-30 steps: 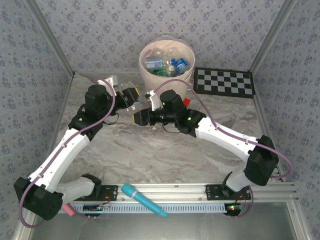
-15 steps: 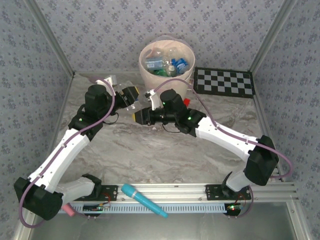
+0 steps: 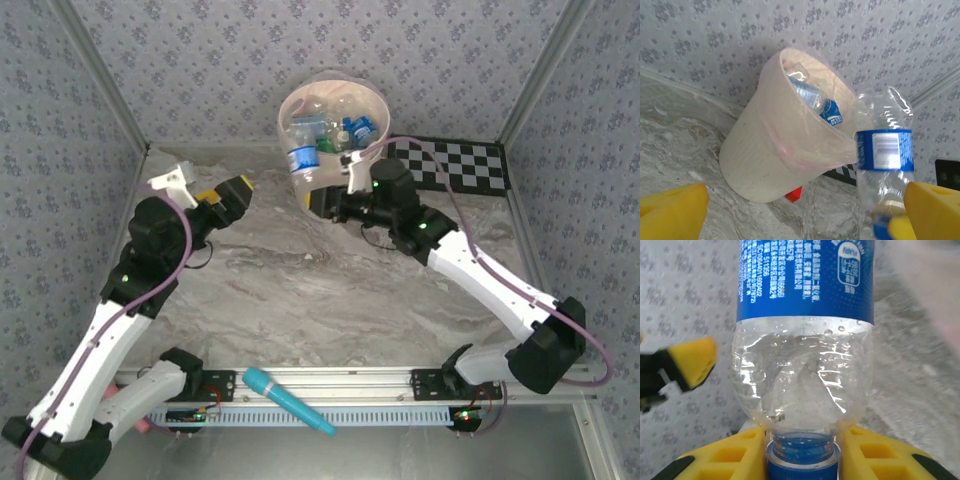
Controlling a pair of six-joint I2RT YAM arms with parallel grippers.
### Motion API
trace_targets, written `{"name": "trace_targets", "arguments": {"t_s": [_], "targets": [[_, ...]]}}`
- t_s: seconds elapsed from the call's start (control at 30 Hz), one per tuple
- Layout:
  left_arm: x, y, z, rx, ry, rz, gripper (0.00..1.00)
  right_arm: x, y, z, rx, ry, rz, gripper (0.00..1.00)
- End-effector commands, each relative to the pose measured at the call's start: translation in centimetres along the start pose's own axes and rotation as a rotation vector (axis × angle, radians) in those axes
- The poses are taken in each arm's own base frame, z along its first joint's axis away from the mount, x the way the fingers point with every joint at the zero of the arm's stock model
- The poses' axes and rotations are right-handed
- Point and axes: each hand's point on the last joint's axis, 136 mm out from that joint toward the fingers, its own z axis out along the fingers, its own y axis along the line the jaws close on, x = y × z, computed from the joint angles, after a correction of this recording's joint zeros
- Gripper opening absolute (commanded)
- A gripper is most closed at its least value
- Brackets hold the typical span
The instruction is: Put the plastic bottles in the bin
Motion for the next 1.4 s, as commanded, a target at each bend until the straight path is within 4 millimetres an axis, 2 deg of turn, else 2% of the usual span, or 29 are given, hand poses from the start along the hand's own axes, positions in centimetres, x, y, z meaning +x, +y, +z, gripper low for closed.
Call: {"name": "trace_targets", "arguments": {"t_s": [0.0, 0.2, 0.3, 0.4, 0.57, 0.8, 1.03, 1.37], "targets": [[-0.1, 1.4, -1.0, -0.058, -0.035, 0.02, 1.0, -3.3, -1.7, -2.7, 0.074, -0.08, 0.056, 0.35], [0.8, 2.5, -1.5, -0.081, -0.025, 0.023, 1.0, -8.0, -5.7, -5.8, 0.203, -0.238, 0.218, 0.36], [1.2, 2.6, -1.4, -0.073, -0.015, 0.02, 1.0, -9.2, -6.3, -5.8, 0.215, -0.297, 0.286, 0.37], [1.7, 2.9, -1.5, -0.076, -0.005, 0.016, 1.0, -9.9, -6.3, -5.1, 0.199, -0.332, 0.357, 0.37], [2.1, 3.5, -2.2, -0.081, -0.013, 0.011, 1.0, -10.9, -4.9, -3.5, 0.167, -0.394, 0.422, 0.38], [1.8, 3.7, -3.5, -0.085, -0.033, 0.02, 1.0, -13.2, -5.3, -1.8, 0.126, -0.447, 0.56, 0.41], [1.2, 3.6, -5.0, -0.085, -0.06, 0.051, 1.0, -14.3, -6.8, -0.2, 0.173, -0.451, 0.605, 0.43], [1.3, 3.9, -5.2, -0.097, -0.061, 0.065, 1.0, -14.8, -9.0, 0.7, 0.223, -0.448, 0.618, 0.39]]}}
